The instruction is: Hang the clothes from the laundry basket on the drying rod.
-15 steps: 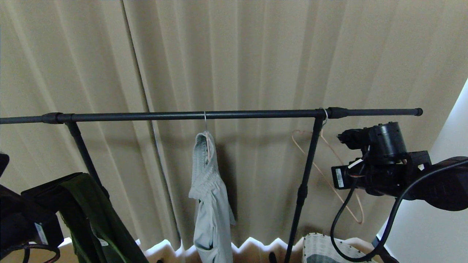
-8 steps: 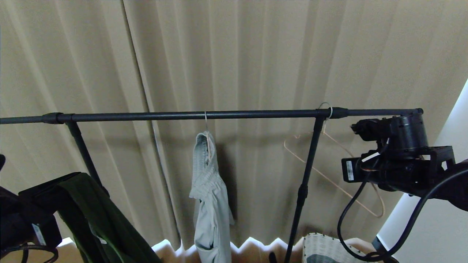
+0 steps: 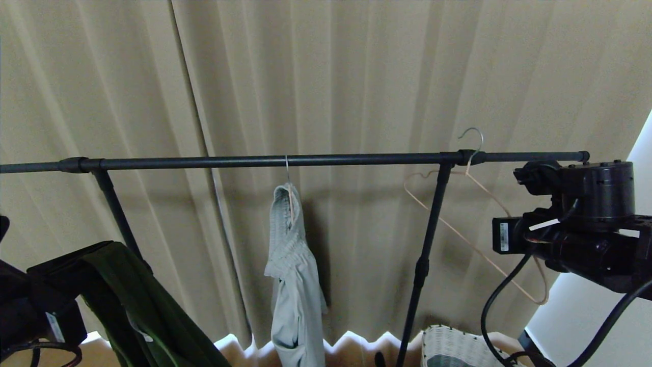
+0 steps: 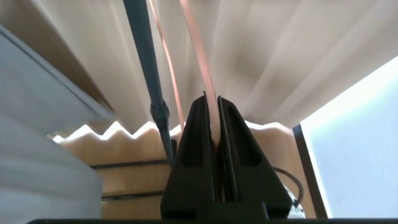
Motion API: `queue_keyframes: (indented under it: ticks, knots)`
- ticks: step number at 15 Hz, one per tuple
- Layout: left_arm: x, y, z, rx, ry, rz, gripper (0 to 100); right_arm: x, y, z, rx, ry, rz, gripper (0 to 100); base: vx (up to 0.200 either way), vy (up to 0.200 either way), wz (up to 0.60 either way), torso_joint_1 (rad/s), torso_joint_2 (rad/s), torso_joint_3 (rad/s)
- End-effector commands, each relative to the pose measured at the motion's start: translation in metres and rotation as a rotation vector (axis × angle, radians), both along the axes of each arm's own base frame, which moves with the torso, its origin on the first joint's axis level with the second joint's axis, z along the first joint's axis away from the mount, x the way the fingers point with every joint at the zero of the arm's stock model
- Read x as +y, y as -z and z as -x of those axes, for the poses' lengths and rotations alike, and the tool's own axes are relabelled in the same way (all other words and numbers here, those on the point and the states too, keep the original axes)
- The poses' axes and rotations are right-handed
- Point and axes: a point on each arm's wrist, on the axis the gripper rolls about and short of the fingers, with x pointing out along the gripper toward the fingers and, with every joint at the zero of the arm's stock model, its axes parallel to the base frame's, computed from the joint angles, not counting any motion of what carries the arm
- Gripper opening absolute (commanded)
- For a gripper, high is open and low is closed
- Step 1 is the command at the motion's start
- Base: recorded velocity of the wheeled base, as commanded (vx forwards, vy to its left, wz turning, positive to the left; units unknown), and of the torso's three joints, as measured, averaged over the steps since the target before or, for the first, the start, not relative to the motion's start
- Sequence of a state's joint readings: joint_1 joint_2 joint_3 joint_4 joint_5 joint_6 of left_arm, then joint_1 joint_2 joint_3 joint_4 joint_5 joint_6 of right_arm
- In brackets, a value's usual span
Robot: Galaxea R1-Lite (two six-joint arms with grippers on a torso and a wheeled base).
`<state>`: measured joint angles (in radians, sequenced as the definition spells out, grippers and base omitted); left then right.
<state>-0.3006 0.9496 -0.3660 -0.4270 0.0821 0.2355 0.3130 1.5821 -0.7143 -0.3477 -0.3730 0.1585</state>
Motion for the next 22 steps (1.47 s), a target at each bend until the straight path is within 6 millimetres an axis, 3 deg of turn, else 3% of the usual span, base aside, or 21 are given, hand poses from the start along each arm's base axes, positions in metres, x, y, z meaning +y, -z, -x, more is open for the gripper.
queue_keyframes:
  ticks: [1,4,16,22]
  knots:
    - [0.001,0.001,-0.001,0.006,-0.010,-0.003,0,-0.005,-0.004,0.015,-0.016,0.000,-0.005,0,0.000,0.000,0.00,0.000,0.00,0.000]
    - [0.005,0.001,-0.002,0.003,-0.043,-0.024,0,-0.010,-0.005,0.029,-0.022,-0.007,0.005,0,-0.067,0.000,0.00,0.002,0.00,-0.001]
    - [0.006,0.008,-0.002,0.027,-0.049,-0.046,0,-0.015,0.003,0.047,0.000,-0.006,0.011,0,-0.200,0.000,0.00,0.002,0.00,0.003]
    - [0.002,0.015,-0.013,0.080,-0.034,-0.085,0,-0.018,-0.005,0.064,-0.046,-0.041,-0.019,0,0.000,0.000,0.00,0.000,0.00,0.000]
